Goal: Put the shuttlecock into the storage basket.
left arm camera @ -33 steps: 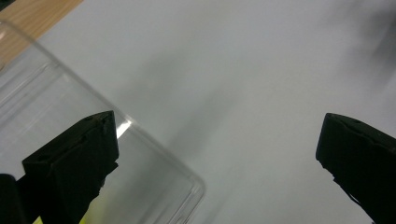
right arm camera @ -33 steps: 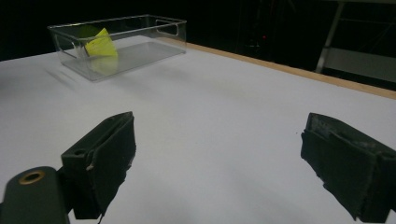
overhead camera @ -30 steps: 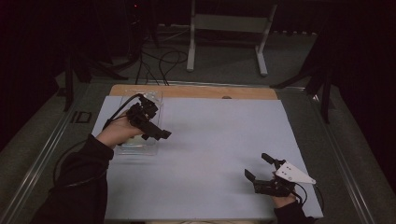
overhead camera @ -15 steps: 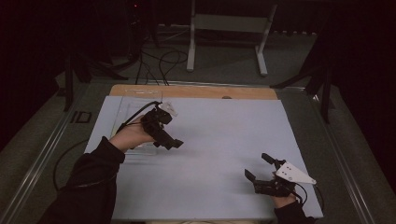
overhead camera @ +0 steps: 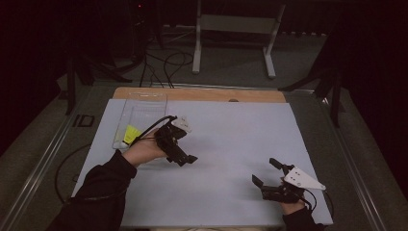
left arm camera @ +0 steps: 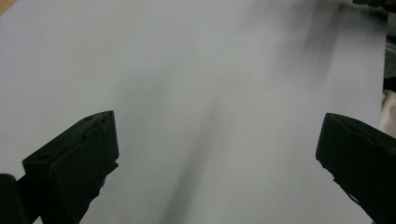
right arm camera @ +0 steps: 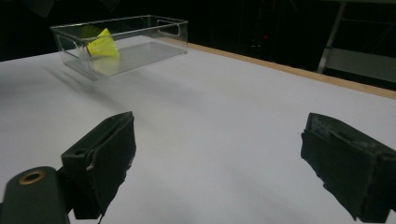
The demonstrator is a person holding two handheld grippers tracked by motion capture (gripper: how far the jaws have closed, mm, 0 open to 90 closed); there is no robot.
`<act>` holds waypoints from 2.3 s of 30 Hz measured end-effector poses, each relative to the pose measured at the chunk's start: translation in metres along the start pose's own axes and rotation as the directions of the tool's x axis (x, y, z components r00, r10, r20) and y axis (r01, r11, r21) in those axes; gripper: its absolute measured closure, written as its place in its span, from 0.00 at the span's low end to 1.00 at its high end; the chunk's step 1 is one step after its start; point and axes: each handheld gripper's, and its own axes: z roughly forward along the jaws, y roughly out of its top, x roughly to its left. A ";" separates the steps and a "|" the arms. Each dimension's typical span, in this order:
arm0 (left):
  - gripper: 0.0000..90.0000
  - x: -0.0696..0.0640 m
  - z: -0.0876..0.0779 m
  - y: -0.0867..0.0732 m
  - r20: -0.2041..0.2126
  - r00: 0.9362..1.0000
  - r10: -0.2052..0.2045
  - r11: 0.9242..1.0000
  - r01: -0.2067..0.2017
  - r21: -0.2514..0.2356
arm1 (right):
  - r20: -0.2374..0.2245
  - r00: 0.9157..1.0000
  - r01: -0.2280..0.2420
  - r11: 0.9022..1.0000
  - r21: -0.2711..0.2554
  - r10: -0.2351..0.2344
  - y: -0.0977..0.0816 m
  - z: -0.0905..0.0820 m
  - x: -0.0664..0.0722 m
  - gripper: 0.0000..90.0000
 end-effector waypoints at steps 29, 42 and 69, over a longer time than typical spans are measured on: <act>0.00 -0.036 0.026 -0.056 0.082 0.997 0.015 1.000 -0.014 -0.022 | -0.005 1.000 0.003 1.000 0.002 -0.003 0.000 0.000 0.001 0.11; 0.00 -0.044 0.018 -0.098 0.086 0.996 -0.018 0.998 0.023 -0.057 | -0.007 1.000 0.006 1.000 0.009 -0.006 0.001 0.001 0.002 0.11; 0.00 -0.041 0.000 -0.165 0.015 0.987 -0.162 0.977 0.163 -0.136 | -0.009 1.000 0.010 1.000 0.014 -0.010 0.001 0.002 0.003 0.11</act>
